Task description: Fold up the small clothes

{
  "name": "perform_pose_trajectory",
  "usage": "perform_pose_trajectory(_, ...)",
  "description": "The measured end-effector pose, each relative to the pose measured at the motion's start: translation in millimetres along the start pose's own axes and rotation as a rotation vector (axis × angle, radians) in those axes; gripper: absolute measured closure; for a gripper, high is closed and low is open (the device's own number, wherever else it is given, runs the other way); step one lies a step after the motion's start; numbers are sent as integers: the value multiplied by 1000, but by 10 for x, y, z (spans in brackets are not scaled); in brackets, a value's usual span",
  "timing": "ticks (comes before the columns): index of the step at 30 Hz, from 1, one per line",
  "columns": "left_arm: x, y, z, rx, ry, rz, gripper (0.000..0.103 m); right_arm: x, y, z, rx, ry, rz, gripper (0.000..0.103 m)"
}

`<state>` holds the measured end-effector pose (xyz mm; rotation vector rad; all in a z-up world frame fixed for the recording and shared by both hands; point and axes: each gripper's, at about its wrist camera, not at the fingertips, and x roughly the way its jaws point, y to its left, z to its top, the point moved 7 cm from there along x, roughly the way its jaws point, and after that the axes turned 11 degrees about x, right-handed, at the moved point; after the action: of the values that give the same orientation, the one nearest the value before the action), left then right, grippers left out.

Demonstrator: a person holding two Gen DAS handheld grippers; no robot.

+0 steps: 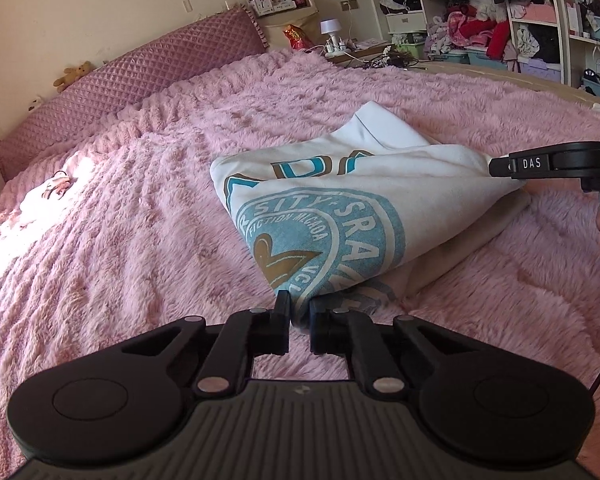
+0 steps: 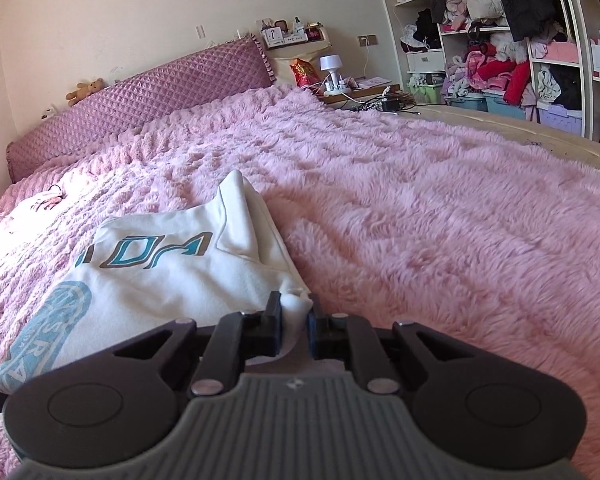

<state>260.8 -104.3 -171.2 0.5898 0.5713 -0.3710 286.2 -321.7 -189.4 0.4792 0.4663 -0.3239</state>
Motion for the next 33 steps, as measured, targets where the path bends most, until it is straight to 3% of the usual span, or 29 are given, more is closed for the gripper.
perform_pose_trajectory(3, 209, -92, -147, 26, 77, -3, 94, 65, -34, -89, 2, 26, -24, 99)
perform_pose_trajectory(6, 308, -159, -253, 57, 105, -6, 94, 85, -47, -163, -22, 26, -35, 99)
perform_pose_trajectory(11, 243, -144, -212, 85, 88, -24, 93, 102, -60, -166, -37, 37, -16, 99)
perform_pose_trajectory(13, 135, -103, -199, 86, 75, -25, 83, 82, -87, -127, -18, 49, 13, 97)
perform_pose_trajectory(14, 57, -74, -201, 73, 61, -35, 82, 62, -100, -105, -6, 51, 30, 92)
perform_pose_trajectory(17, -159, 52, -186, -32, 42, -76, 82, -21, -121, -25, -10, 42, 46, 83)
perform_pose_trajectory(20, -288, 184, -16, -150, -44, -136, 77, -117, -117, 89, -22, 1, 42, 82)
perform_pose_trajectory(23, -230, 278, 168, -290, -114, -220, 53, -121, -1, 243, -32, -27, 103, 82)
perform_pose_trajectory(24, -172, 292, 199, -326, -118, -238, 47, -85, 62, 304, -50, -34, 119, 82)
perform_pose_trajectory(29, 258, 356, 151, -535, -62, -320, 47, 268, 427, 604, -193, -42, 184, 82)
perform_pose_trajectory(33, 437, 319, 40, -576, -21, -317, 48, 707, 627, 736, -306, -15, 165, 82)
